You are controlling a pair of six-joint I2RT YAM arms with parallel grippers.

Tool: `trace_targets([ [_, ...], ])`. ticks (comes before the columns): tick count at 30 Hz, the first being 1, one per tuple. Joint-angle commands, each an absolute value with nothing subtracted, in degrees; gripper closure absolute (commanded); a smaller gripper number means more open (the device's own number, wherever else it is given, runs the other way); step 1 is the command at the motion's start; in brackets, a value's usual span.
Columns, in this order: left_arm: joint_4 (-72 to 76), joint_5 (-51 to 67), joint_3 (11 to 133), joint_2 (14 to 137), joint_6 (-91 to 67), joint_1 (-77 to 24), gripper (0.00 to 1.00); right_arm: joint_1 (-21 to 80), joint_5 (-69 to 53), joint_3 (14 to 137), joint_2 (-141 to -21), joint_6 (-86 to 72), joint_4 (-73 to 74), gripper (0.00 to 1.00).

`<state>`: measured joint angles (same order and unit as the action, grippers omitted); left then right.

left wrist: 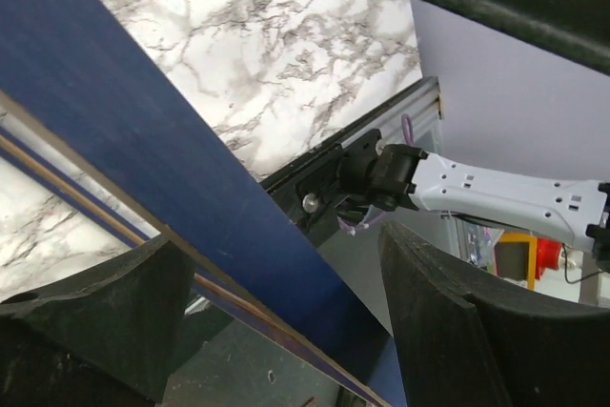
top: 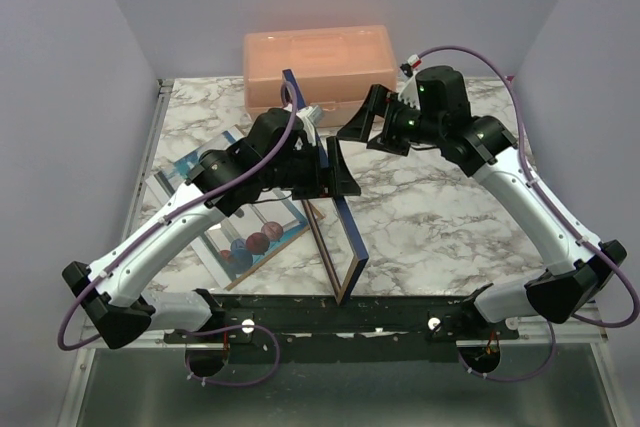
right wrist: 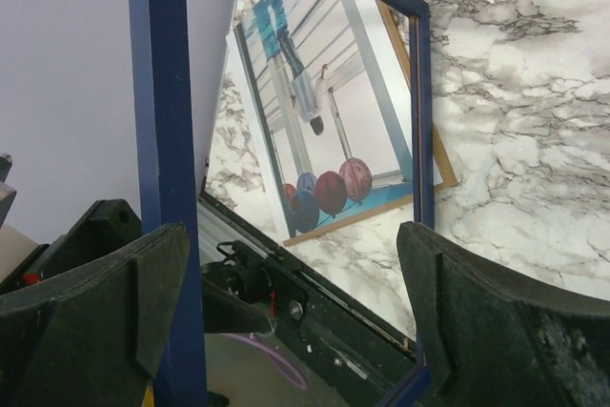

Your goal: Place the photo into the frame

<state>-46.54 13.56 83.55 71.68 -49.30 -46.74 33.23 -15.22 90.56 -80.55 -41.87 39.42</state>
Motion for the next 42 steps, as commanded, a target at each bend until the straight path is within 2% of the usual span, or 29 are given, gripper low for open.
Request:
trace_targets([
  [1,-42.3,18.7,82.32,72.01,-48.07,-47.12,0.23,31.96,-18.6,91.66,-79.54,-40.68,40.31,0.0],
  [17,-40.34,20.55,81.1,67.12,-46.01,-46.85,0.23,30.95,-32.6,88.82,-79.46,-44.45,32.7,0.0],
  [20,-39.99,20.63,80.86,65.74,-45.88,-46.83,0.23,30.94,-33.57,88.95,-79.97,-43.65,33.67,0.04],
  [24,-40.78,18.87,80.51,62.55,-45.25,-46.31,0.23,30.93,-31.3,91.59,-81.06,-40.65,38.67,0.15],
  [32,-42.47,11.25,77.01,54.85,-44.94,-43.8,0.23,30.94,-23.25,93.23,-83.33,-33.74,48.12,0.22],
  [36,-41.67,10.72,75.06,52.77,-45.69,-42.21,0.23,30.94,-23.72,90.22,-83.51,-33.57,46.58,0.33],
  [42,-42.97,10.47,73.79,52.79,-46.45,-40.67,0.23,30.96,-19.18,87.2,-83.34,-32.85,45.56,0.71],
])
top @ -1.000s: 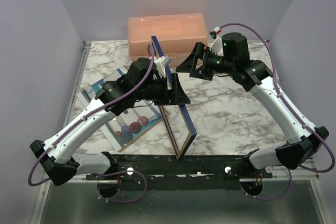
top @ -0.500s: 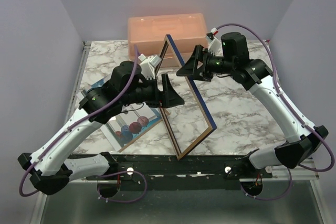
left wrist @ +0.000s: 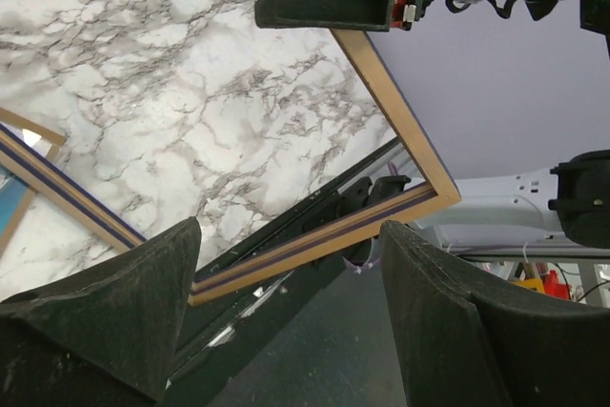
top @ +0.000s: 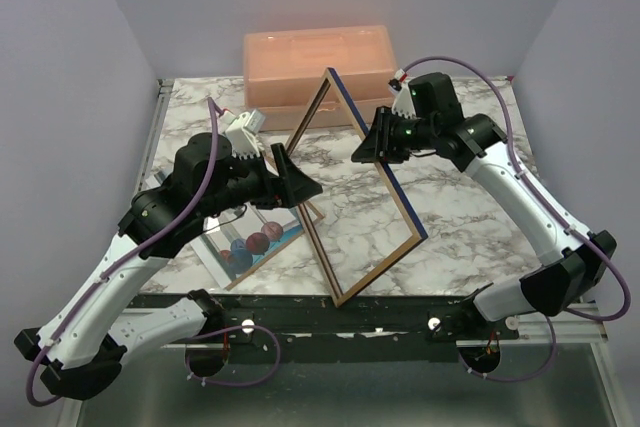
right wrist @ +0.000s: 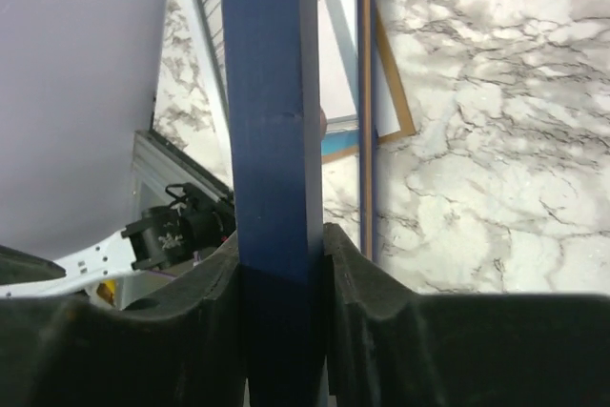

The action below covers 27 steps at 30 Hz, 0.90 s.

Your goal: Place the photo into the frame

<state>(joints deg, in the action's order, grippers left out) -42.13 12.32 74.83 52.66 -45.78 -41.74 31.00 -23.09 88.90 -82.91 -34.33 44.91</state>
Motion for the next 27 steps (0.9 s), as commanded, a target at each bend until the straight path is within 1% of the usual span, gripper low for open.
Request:
trace_targets([
  [1,-43.58,10.37,73.74,53.05,-46.63,-40.46,0.23,30.79,-18.31,86.88,-83.32,-32.63,45.61,0.75],
  [2,-43.96,10.22,73.72,53.31,-46.63,-40.19,0.23,30.7,-17.5,86.45,-83.16,-32.56,45.53,0.81],
  [4,-44.8,9.87,73.74,53.83,-46.75,-39.87,0.23,30.38,-16.11,85.75,-82.73,-32.27,45.53,0.88],
  [7,-45.76,9.34,73.59,54.34,-46.76,-39.43,0.23,29.43,-14.35,84.91,-81.78,-32.0,45.54,0.98],
  [8,-45.87,9.28,73.52,54.45,-46.76,-39.31,0.23,28.97,-13.88,84.61,-81.47,-32.05,45.54,0.99],
  [27,-45.34,9.54,70.74,55.67,-46.31,-37.56,0.23,13.02,-13.09,71.3,-74.23,-27.59,43.59,1.0],
])
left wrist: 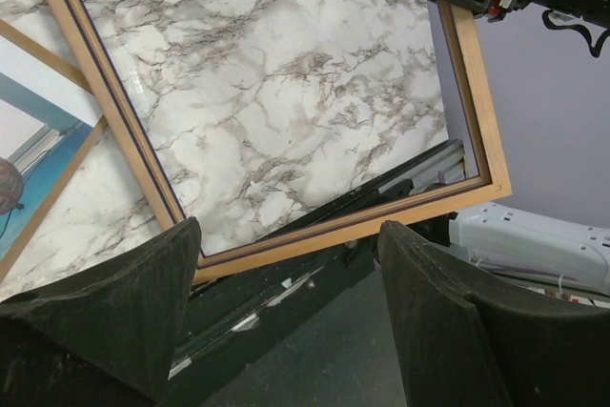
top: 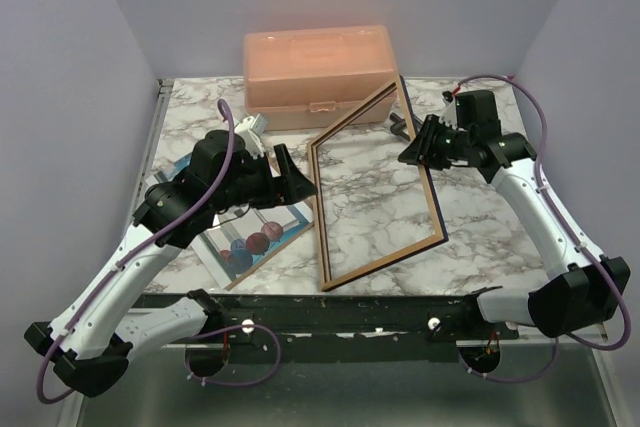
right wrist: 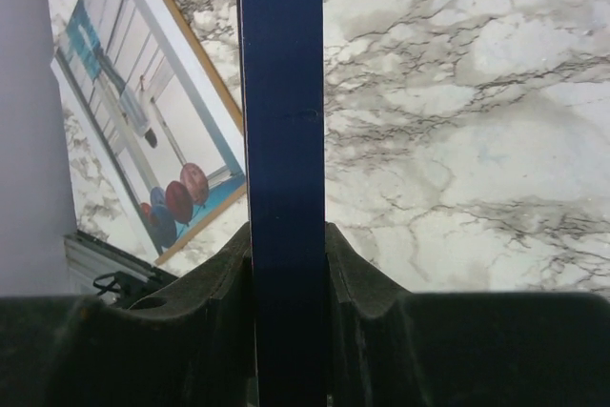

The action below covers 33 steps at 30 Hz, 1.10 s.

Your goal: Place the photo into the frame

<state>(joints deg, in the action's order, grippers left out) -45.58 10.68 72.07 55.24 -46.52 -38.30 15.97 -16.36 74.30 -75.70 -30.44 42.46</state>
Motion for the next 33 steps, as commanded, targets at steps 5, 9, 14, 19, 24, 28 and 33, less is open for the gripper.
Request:
trace_targets([
  [5,-42.83,10.53,67.71,57.79,-45.79,-36.84,0.24,9.43,-13.0,68.65,-73.24,-26.06,43.62,1.0],
  [9,-40.03,11.24,63.98,62.4,-45.74,-36.48,0.25,7.18,-13.79,66.73,-73.25,-25.06,43.35,1.0],
  [14,-34.1,12.9,59.68,70.17,-46.08,-36.49,0.29,6.44,-12.46,64.84,-73.69,-24.0,42.74,1.0],
  [19,-27.04,14.52,55.59,77.76,-47.63,-36.78,0.4,6.15,-12.54,64.75,-74.15,-23.38,42.62,0.99],
  [24,-21.41,15.2,53.38,85.25,-49.11,-37.88,0.53,6.15,-12.25,64.52,-74.42,-23.49,42.78,1.0],
  [28,-20.53,15.08,54.19,91.85,-49.32,-38.83,0.55,6.15,-12.5,64.25,-74.52,-23.61,42.74,0.99],
  [33,-22.33,13.01,55.53,95.63,-48.73,-39.37,0.56,6.06,-12.39,63.99,-74.49,-23.8,42.66,0.99],
])
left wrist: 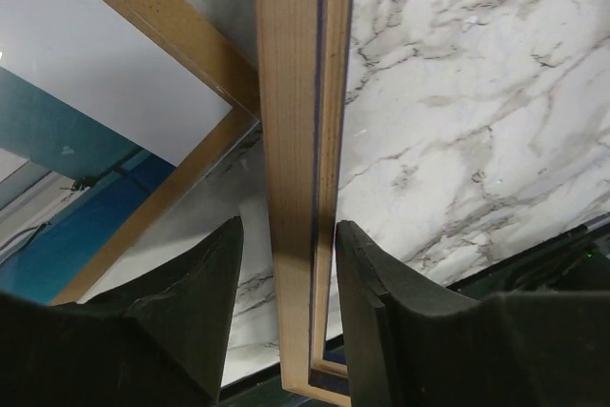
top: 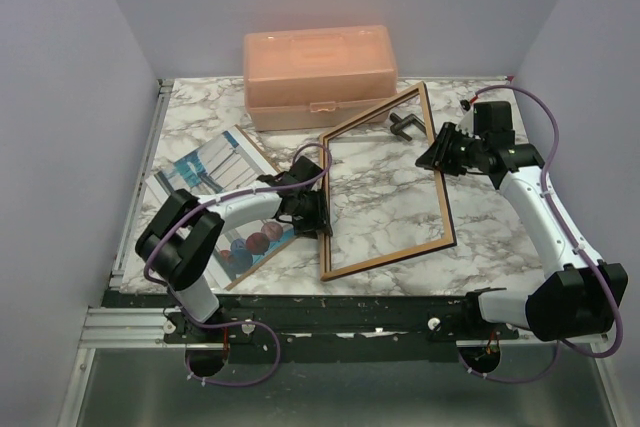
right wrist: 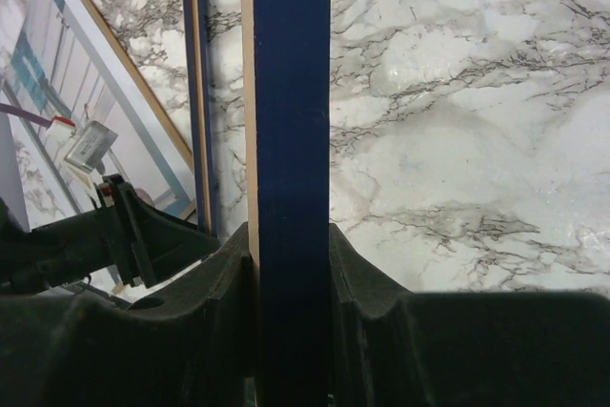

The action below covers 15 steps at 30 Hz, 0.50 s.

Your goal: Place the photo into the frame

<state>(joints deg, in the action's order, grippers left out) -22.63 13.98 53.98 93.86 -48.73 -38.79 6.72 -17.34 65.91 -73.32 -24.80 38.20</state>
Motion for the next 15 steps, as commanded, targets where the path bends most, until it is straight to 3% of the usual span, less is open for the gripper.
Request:
trace_targets([
  [1,-22.66,12.54,55.52,95.82,-48.62,-39.33,0.56,6.1,-12.34,63.98,-74.53,-23.88,42.63,0.99],
  [9,-19.83,14.22,54.86,98.45,-48.48,-39.38,0.69,6.06,-14.17,64.01,-75.1,-24.08,42.54,0.97],
  [12,-19.26,14.68,54.67,99.26,-48.63,-39.46,0.78,6.06,-14.97,64.66,-75.26,-23.61,43.17,0.82],
  [15,-19.4,14.68,54.67,99.88,-48.6,-39.39,0.86,6.06,-13.76,65.61,-75.15,-23.09,44.17,0.59],
])
